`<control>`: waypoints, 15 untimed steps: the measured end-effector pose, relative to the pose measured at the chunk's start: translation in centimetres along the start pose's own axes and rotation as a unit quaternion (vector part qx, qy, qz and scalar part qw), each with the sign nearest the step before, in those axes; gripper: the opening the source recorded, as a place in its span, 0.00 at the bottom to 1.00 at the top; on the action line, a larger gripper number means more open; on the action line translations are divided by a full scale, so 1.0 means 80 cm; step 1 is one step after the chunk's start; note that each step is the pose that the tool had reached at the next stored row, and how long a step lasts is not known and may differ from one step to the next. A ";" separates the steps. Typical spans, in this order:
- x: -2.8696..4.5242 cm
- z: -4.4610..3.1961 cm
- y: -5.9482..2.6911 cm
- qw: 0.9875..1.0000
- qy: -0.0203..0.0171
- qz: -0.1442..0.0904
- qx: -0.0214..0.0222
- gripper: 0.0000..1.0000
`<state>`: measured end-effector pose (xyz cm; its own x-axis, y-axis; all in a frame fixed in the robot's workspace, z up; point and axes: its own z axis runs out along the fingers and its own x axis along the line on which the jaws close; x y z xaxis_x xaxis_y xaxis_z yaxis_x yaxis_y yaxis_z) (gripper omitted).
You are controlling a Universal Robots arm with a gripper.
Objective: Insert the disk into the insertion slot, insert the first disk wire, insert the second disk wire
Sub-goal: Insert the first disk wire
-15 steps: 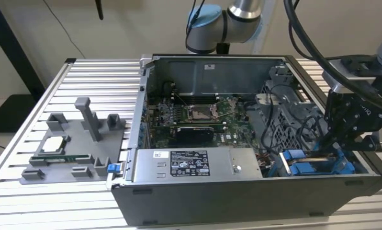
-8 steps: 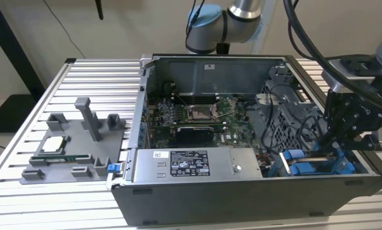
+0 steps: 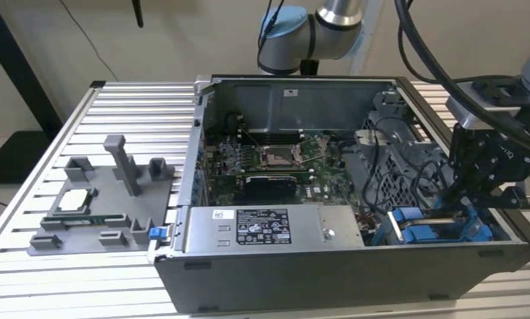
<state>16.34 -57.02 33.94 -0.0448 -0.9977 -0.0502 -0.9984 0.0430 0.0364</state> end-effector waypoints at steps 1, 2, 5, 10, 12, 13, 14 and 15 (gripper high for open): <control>0.0000 0.0001 0.000 1.000 0.000 -0.002 0.000 0.00; 0.0000 0.0002 0.000 1.000 0.000 -0.004 0.000 0.00; 0.0000 0.0005 -0.001 1.000 0.000 -0.010 -0.001 0.00; 0.0001 0.0011 -0.001 1.000 0.000 -0.018 -0.001 0.00; 0.0000 0.0016 -0.001 1.000 0.001 -0.018 -0.001 0.00; 0.0000 0.0027 -0.001 1.000 0.001 -0.018 -0.001 0.00; 0.0002 0.0043 -0.002 1.000 0.001 -0.019 -0.001 0.00; 0.0002 0.0059 -0.002 1.000 0.001 -0.019 -0.001 0.00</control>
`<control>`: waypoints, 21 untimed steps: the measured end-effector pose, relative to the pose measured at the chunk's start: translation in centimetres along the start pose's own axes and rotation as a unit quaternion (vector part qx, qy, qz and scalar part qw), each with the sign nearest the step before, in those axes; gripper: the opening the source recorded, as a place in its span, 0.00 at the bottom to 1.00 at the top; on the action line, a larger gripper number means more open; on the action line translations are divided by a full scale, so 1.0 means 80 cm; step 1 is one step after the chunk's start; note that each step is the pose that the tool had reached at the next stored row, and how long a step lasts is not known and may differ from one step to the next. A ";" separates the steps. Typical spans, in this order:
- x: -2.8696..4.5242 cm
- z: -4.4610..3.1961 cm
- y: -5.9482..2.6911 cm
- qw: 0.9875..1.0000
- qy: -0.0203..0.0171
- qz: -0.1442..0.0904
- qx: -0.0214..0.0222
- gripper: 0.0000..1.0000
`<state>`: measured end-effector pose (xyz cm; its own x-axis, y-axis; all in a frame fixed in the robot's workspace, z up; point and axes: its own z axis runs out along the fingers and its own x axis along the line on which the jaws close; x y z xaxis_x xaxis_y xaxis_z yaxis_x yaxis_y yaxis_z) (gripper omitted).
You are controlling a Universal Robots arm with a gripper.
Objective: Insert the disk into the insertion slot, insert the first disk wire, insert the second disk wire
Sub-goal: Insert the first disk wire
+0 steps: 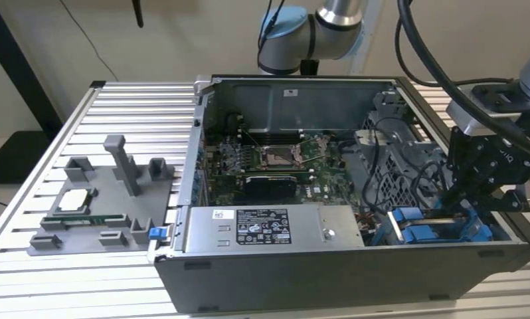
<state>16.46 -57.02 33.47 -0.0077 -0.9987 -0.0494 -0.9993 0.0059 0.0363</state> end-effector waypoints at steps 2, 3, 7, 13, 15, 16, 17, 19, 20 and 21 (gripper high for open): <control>0.0001 0.0024 0.000 1.000 0.000 0.000 0.000 0.00; 0.0001 0.0034 0.000 1.000 0.000 0.000 0.000 0.00; 0.0002 0.0050 0.000 1.000 0.000 0.000 0.000 1.00; -0.0009 -0.0171 0.001 1.000 0.000 0.000 0.000 1.00; -0.0014 -0.0284 0.001 1.000 0.000 0.000 0.000 1.00; -0.0017 -0.0342 0.001 1.000 0.000 0.000 0.000 1.00; -0.0020 -0.0396 0.002 1.000 0.000 0.000 0.000 1.00; -0.0024 -0.0450 0.002 1.000 0.001 0.000 0.000 1.00; -0.0028 -0.0469 0.002 1.000 0.001 0.000 0.000 1.00; -0.0029 -0.0485 0.002 1.000 0.001 0.000 0.000 1.00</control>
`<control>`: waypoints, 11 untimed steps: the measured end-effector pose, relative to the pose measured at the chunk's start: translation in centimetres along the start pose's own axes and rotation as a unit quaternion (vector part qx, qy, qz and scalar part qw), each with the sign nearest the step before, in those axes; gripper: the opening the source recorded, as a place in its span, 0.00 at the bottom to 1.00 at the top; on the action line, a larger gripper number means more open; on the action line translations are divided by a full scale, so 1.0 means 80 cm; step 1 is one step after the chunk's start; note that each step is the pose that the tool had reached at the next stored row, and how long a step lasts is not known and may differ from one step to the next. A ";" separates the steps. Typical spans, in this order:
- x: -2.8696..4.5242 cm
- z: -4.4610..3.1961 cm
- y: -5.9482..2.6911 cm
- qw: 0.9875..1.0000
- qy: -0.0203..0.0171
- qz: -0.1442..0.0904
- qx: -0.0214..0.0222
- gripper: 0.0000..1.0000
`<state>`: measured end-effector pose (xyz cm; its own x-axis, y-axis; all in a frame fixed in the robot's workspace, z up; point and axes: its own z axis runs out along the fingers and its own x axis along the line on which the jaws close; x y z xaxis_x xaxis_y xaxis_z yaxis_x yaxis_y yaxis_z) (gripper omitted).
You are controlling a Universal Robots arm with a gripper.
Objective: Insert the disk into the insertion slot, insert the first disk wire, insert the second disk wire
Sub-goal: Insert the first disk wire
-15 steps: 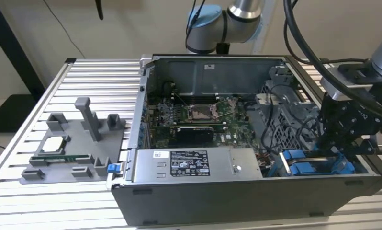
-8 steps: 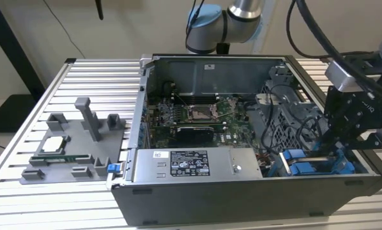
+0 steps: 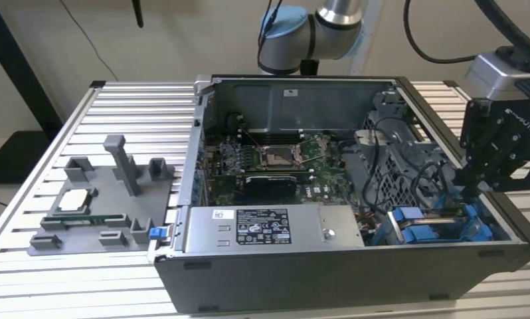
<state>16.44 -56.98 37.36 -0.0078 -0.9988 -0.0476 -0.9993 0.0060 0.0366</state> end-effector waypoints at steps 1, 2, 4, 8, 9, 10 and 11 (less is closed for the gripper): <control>0.0000 -0.0002 0.000 1.000 0.000 0.000 0.000 1.00; 0.0000 -0.0002 0.000 1.000 0.000 0.000 0.000 1.00; 0.0000 -0.0003 0.000 1.000 0.000 0.000 0.000 1.00; -0.0029 -0.0005 0.000 1.000 0.000 0.000 0.000 1.00; -0.0060 -0.0002 0.000 1.000 0.000 0.000 0.000 1.00; -0.0097 -0.0001 0.000 1.000 0.000 0.000 0.000 1.00; -0.0137 0.0001 0.000 1.000 0.000 0.000 0.000 1.00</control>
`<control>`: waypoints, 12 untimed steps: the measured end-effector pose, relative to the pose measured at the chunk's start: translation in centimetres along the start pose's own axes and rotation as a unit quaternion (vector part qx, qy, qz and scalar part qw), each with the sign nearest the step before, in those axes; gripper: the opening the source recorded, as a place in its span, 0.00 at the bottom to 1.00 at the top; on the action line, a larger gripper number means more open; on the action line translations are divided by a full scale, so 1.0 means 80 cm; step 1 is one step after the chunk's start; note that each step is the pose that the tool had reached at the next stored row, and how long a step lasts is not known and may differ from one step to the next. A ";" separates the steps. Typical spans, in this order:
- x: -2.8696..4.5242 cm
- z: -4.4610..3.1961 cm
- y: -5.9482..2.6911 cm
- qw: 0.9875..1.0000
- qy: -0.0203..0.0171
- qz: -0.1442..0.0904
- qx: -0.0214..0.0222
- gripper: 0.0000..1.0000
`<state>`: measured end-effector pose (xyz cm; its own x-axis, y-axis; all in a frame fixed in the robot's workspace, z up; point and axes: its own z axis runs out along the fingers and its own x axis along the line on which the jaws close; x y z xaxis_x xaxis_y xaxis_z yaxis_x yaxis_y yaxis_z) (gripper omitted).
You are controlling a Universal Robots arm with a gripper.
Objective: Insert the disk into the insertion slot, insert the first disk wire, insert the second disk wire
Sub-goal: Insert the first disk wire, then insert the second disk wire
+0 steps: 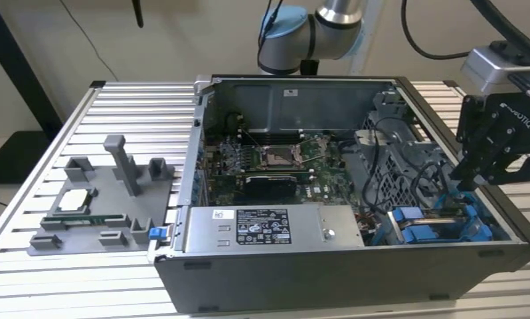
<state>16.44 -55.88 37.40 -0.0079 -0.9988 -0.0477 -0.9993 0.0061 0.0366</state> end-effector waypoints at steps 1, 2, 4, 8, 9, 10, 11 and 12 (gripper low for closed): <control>-0.0039 0.0002 0.000 1.000 0.000 0.000 0.000 1.00; -0.0075 0.0003 0.000 1.000 0.000 0.000 0.000 1.00; -0.0138 0.0007 -0.001 1.000 0.000 0.000 0.000 1.00; -0.0196 0.0008 -0.005 1.000 0.000 0.000 -0.001 1.00; -0.0206 0.0008 -0.006 1.000 0.000 -0.001 -0.001 1.00; -0.0215 0.0008 -0.008 1.000 0.000 -0.001 -0.001 1.00; -0.0225 0.0009 -0.009 1.000 0.000 -0.001 -0.002 1.00; -0.0237 0.0008 -0.010 1.000 0.000 -0.001 -0.002 1.00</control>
<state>17.28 -53.99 37.40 -0.0052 -0.9988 -0.0477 -0.9992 0.0033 0.0404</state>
